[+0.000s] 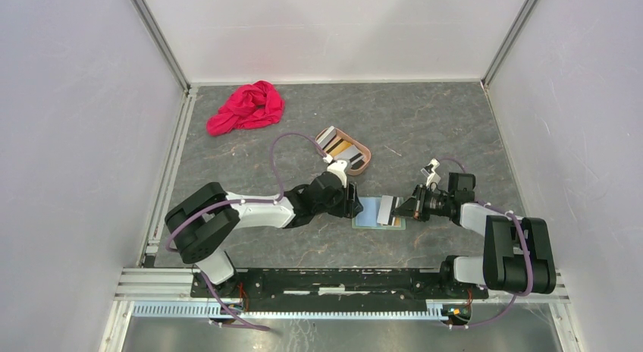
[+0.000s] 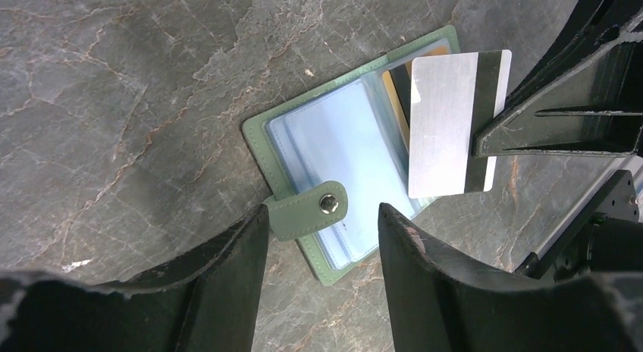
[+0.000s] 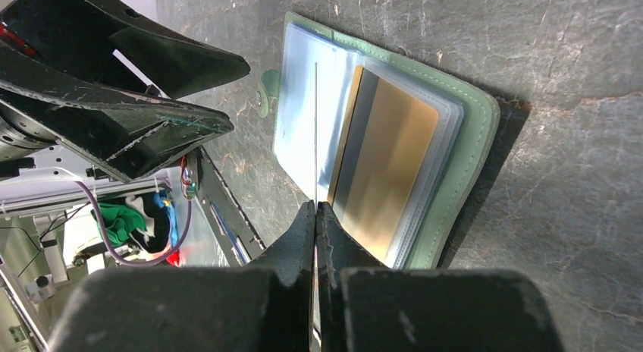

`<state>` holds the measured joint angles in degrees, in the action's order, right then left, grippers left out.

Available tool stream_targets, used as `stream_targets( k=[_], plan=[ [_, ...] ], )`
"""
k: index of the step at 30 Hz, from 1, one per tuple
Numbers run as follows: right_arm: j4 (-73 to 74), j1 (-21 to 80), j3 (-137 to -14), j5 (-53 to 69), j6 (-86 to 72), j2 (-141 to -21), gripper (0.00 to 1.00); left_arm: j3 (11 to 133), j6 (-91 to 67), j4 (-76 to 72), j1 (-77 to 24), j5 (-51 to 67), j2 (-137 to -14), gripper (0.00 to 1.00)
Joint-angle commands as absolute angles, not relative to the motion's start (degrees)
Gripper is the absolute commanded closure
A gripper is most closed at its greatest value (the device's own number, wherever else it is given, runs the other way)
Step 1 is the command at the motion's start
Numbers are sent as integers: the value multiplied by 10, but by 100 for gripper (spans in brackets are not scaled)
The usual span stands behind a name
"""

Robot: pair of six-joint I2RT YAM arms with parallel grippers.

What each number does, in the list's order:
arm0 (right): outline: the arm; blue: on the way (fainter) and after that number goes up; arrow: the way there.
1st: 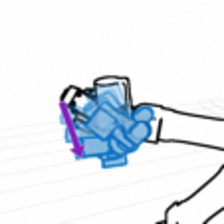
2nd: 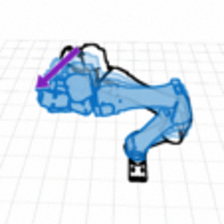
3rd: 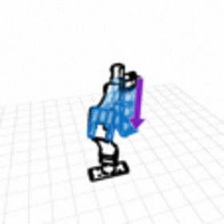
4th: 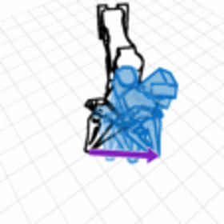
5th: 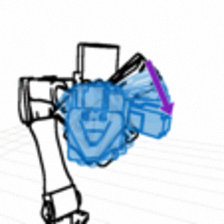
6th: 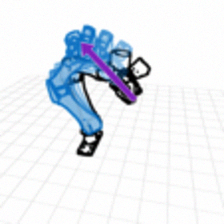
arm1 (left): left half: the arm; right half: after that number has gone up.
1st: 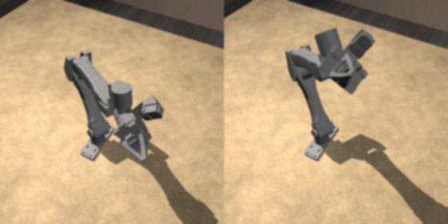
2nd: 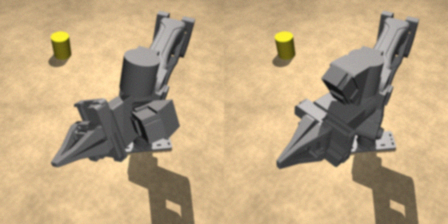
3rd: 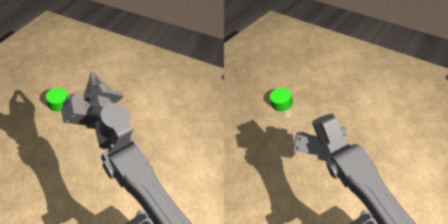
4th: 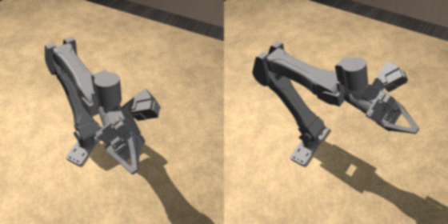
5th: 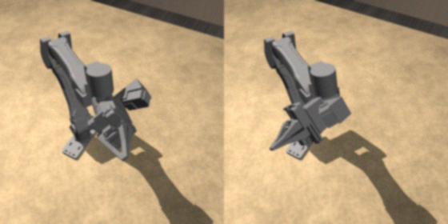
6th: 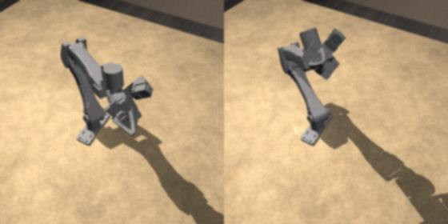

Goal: Put the credit cards into the card holder
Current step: Insert the credit card into the card holder.

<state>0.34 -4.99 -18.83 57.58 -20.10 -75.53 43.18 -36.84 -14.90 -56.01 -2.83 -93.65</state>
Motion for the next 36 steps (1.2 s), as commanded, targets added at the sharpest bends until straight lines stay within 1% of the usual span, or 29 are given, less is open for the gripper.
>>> stream_targets(
  k=[1, 4, 17, 28, 36],
  plan=[
    [-24, -53, -186, 593, -212, -762, 100, 459, -374, -142, -563, -20, -952, 40],
    [-26, -53, -188, 595, -216, -769, 100, 463, -374, -138, -563, -16, -956, 42],
    [-29, -52, -192, 595, -218, -794, 100, 479, -373, -120, -563, -4, -974, 42],
    [-25, -47, -198, 599, -219, -814, 100, 490, -373, -109, -563, -3, -985, 47],
    [-19, -38, -210, 601, -221, -833, 100, 490, -372, -109, -563, -3, -986, 46]
  ],
)
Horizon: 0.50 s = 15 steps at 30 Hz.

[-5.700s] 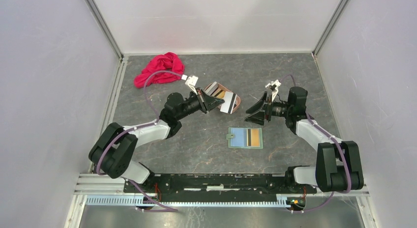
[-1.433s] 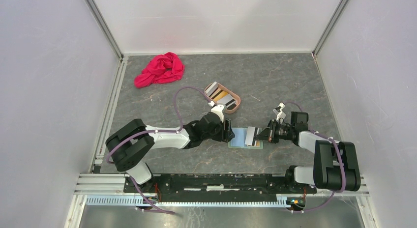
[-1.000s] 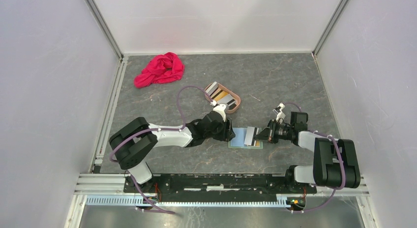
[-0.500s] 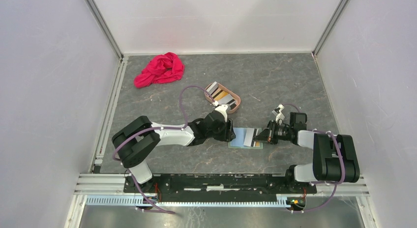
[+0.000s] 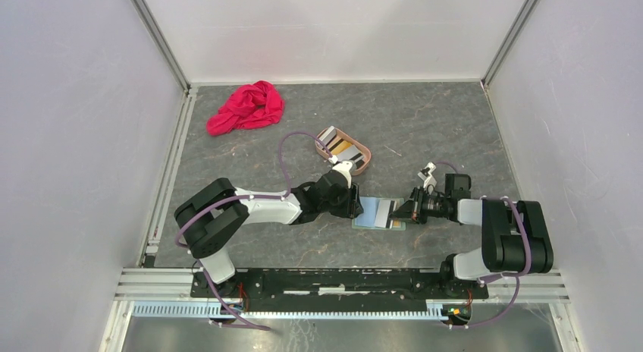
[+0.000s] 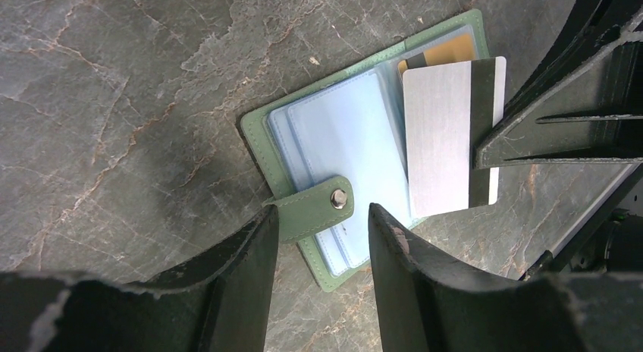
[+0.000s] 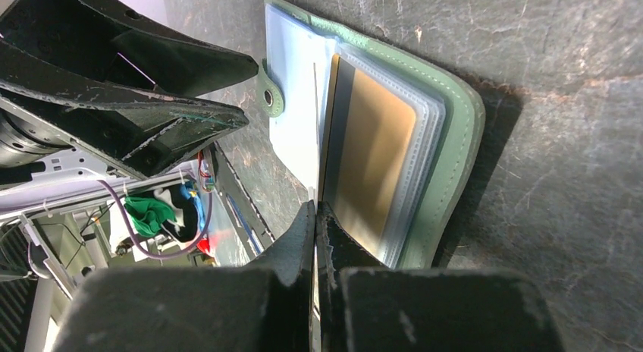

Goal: Put the credit cards into the card holder
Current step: Insert the credit card into the card holder.

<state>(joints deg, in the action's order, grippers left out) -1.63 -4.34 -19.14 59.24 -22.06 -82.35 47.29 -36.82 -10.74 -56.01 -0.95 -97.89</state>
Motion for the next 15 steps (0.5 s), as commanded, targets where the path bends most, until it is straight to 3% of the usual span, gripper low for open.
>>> stream_targets(
  k=[1, 15],
  plan=[
    [-19, -37, -212, 602, -221, -835, 100, 490, -372, -109, -563, -3, -986, 47],
    [35, -28, -251, 592, -198, -867, 100, 491, -370, -109, -563, 11, -988, 47]
  ],
)
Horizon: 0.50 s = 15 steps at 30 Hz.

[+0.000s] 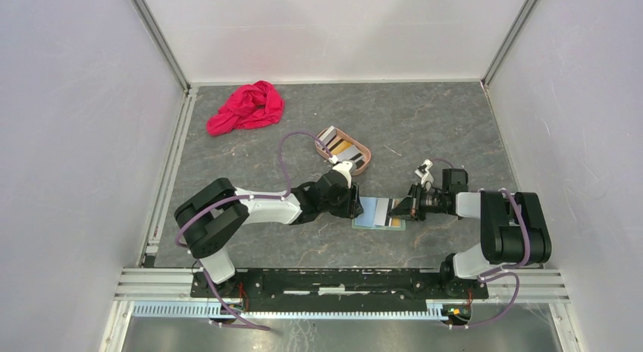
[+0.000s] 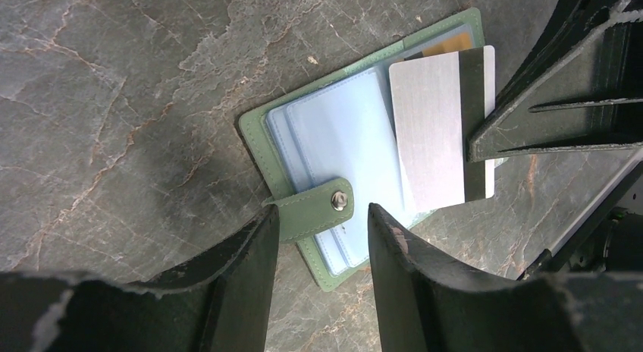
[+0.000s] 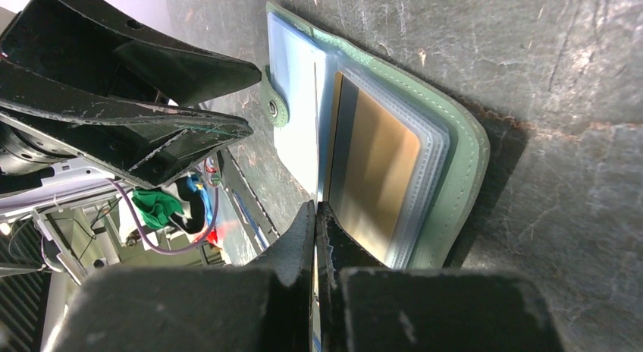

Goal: Put the credit cards into the card holder
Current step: Insert the credit card into the card holder.

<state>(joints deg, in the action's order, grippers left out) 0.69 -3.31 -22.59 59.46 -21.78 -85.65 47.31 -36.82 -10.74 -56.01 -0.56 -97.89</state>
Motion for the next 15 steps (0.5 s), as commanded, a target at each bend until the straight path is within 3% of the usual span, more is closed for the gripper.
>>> stream_targets(
  k=[1, 15],
  plan=[
    [41, -27, -253, 589, -194, -869, 100, 491, -370, -109, -563, 10, -988, 47],
    [98, -14, -281, 575, -164, -893, 100, 492, -367, -112, -563, 17, -990, 47]
  ],
)
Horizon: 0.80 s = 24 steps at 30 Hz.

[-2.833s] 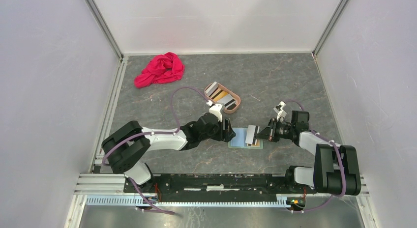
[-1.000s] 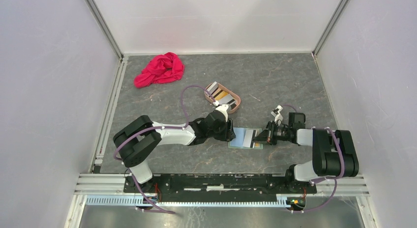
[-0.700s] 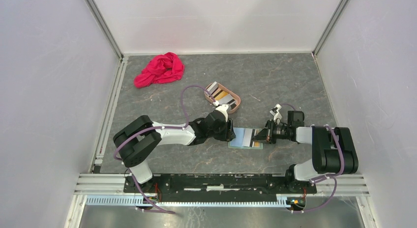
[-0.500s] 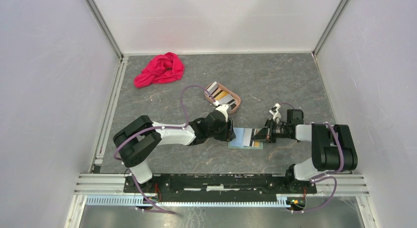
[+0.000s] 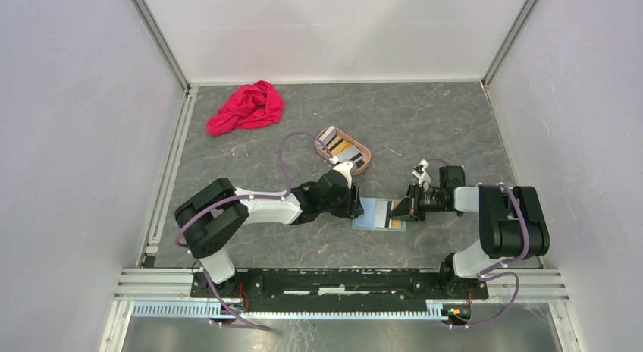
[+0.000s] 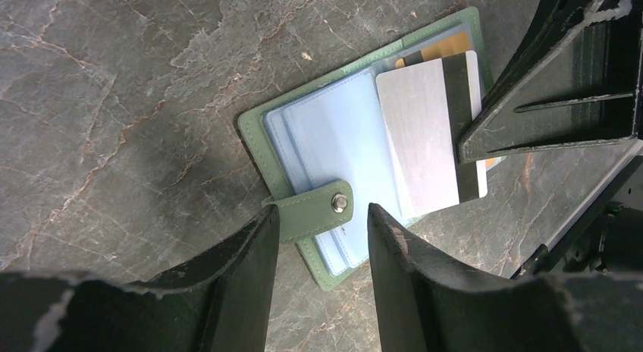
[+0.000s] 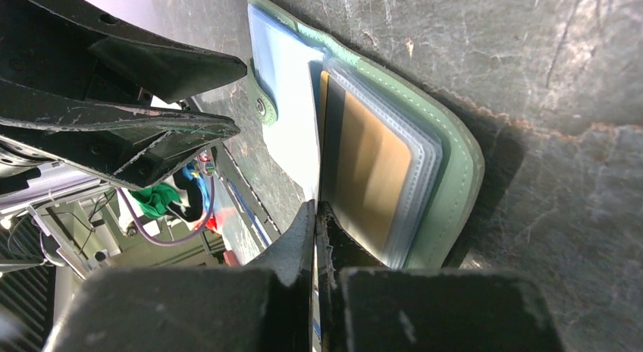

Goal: Put the credit cards into the card holder
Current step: Insert the credit card into the card holder.

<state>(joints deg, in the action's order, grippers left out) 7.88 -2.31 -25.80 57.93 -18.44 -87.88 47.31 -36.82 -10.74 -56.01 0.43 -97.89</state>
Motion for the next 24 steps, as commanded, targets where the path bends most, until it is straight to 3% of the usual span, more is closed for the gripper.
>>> stream_targets(
  k=[1, 24],
  plan=[
    [99, -12, -282, 575, -164, -895, 100, 491, -367, -113, -563, 18, -989, 47],
    [124, 18, -321, 580, -142, -934, 98, 490, -363, -119, -563, 27, -990, 48]
  ],
)
